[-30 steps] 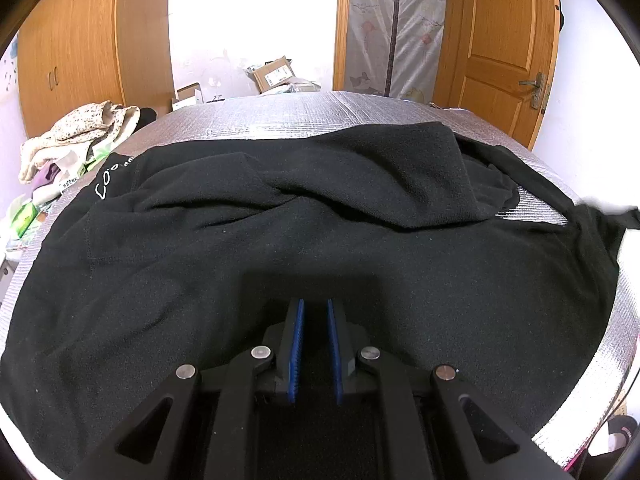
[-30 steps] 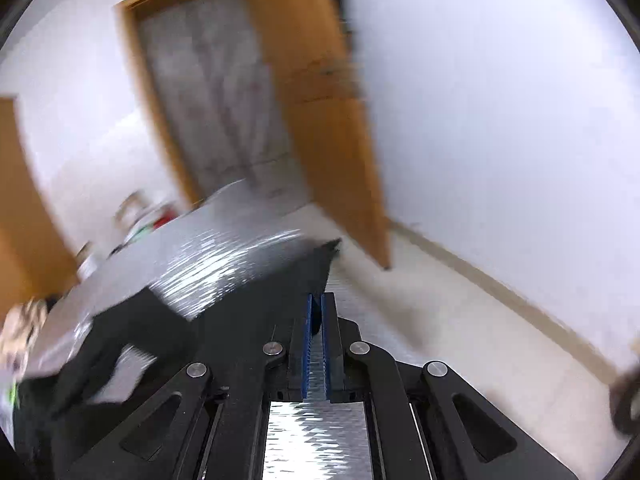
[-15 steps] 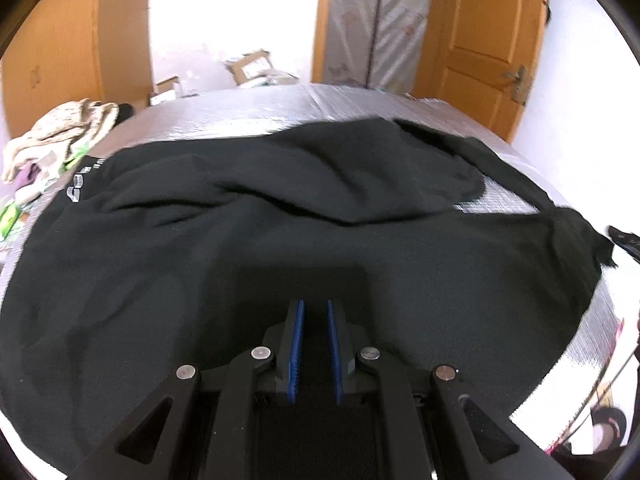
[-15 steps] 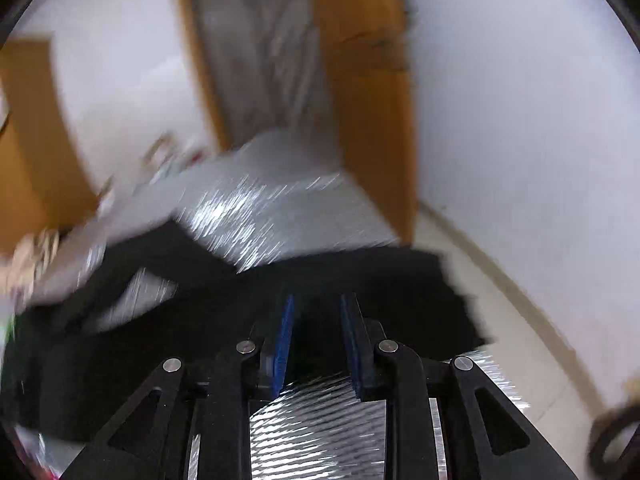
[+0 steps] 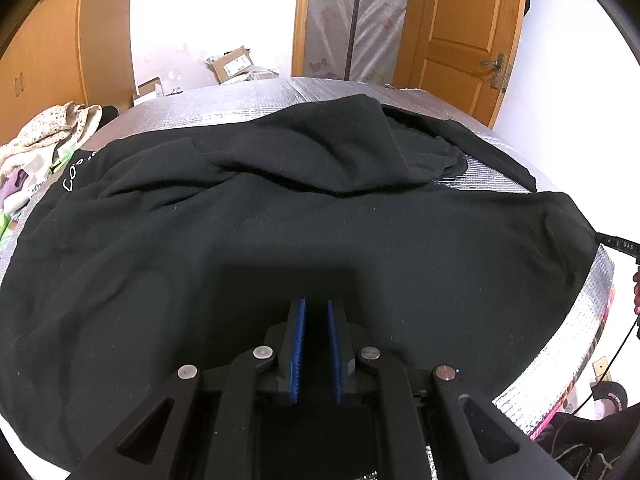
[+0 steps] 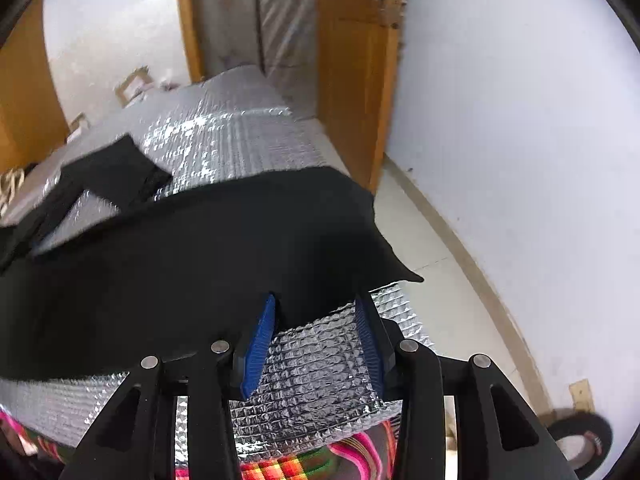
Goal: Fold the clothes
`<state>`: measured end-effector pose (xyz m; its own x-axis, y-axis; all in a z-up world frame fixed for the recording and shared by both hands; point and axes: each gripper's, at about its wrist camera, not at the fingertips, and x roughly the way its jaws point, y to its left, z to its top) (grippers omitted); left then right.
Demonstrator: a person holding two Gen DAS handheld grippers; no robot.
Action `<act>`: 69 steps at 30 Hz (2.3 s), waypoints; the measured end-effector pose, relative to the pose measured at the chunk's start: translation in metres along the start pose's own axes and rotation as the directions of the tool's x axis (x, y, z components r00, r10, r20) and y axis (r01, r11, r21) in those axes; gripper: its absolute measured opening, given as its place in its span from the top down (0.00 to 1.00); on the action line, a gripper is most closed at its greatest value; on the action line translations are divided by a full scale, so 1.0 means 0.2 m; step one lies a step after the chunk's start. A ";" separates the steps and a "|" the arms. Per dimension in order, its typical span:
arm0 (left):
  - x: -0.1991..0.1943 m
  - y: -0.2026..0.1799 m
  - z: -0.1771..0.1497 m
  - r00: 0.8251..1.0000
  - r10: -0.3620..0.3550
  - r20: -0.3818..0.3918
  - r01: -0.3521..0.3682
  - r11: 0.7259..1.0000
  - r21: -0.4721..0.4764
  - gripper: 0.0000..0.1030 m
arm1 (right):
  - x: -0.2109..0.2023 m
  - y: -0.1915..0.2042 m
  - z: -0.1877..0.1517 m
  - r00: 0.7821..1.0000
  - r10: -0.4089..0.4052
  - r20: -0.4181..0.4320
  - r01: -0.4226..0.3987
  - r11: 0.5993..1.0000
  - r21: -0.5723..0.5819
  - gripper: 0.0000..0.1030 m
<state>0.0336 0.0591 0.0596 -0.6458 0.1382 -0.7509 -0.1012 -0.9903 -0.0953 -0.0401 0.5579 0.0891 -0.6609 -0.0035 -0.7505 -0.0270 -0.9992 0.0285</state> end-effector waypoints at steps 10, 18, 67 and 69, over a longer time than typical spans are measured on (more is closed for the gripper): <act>-0.09 0.13 0.01 0.995 0.080 0.058 -0.073 0.990 -0.121 0.89 | 0.02 0.53 0.05 0.942 0.334 0.034 -0.325 0.932 -0.160 0.59; -0.13 0.31 -0.05 0.991 0.136 0.021 -0.129 0.971 -0.202 0.90 | 0.07 0.88 -0.01 0.887 0.459 -0.045 -0.453 0.851 -0.265 0.59; -0.21 0.86 0.04 0.957 0.284 0.064 -0.238 0.889 -0.390 0.94 | -0.09 1.98 0.23 0.674 0.697 -0.246 -0.694 0.483 -0.533 0.43; -0.16 0.84 0.03 0.962 0.267 0.055 -0.228 0.897 -0.379 0.94 | -0.05 2.08 0.27 0.654 0.705 -0.275 -0.718 0.463 -0.520 0.43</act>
<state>0.0326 -0.1119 0.0719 -0.6899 -0.1309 -0.7119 0.3427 -0.9254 -0.1620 -0.0859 0.1435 0.1445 -0.2451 -0.7172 -0.6523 0.8517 -0.4808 0.2086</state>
